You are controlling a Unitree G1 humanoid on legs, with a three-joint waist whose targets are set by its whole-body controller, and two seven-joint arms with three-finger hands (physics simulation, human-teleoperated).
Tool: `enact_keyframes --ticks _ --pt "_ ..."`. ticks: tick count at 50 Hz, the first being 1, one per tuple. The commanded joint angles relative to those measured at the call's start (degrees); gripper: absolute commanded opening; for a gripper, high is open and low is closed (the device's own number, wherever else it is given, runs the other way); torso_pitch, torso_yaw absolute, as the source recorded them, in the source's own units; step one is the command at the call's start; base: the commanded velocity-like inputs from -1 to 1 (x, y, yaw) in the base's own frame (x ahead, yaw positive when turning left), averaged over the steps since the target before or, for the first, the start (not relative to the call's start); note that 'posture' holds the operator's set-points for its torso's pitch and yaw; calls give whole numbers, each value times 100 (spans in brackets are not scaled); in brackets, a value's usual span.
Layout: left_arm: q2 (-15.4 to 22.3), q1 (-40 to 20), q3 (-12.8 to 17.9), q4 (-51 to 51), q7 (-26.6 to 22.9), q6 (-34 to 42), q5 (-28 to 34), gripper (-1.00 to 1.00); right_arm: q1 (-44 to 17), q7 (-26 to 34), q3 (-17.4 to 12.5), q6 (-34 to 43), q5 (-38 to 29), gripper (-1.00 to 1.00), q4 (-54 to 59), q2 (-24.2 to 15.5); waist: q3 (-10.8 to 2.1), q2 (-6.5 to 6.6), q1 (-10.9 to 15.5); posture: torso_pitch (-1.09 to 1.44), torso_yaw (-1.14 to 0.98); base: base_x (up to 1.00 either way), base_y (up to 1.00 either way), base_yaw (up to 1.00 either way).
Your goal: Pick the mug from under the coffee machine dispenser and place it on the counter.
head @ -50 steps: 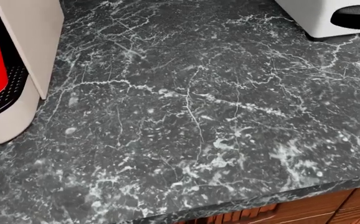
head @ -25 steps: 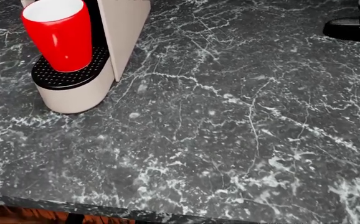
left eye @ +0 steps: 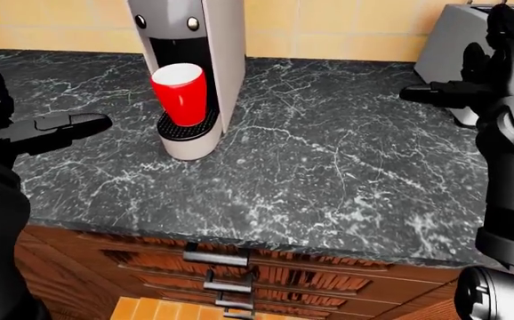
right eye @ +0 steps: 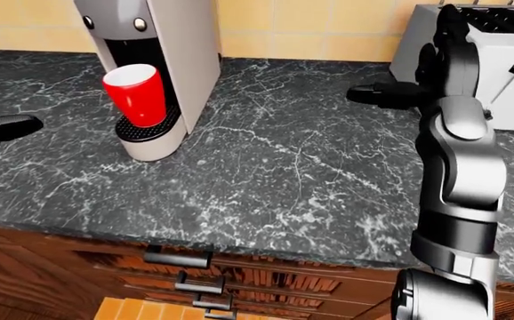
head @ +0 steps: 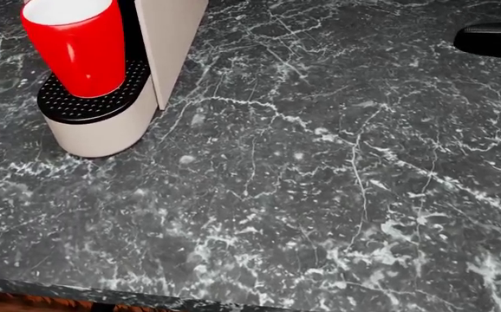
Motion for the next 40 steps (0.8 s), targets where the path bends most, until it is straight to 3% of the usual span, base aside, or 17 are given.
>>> enact_keyframes --ticks 1,14,30,40 --pt "133 -197 80 -220 36 -12 58 100 -203 5 -77 -208 -53 100 -175 -114 -157 6 -1 0 0 0 0 0" --pt "-3 -508 -45 -645 284 601 -70 100 -248 0 -99 -239 -63 100 -161 -136 -145 -7 -8 0 0 0 0 0" --pt "-500 -574 -347 -1161 602 1084 -195 100 -229 25 -112 -345 56 100 -106 -165 -132 -40 -7 0 0 0 0 0" --pt "-961 -281 -659 -1418 534 984 118 100 -226 31 -115 -267 79 100 -165 -170 -138 -65 4 0 0 0 0 0"
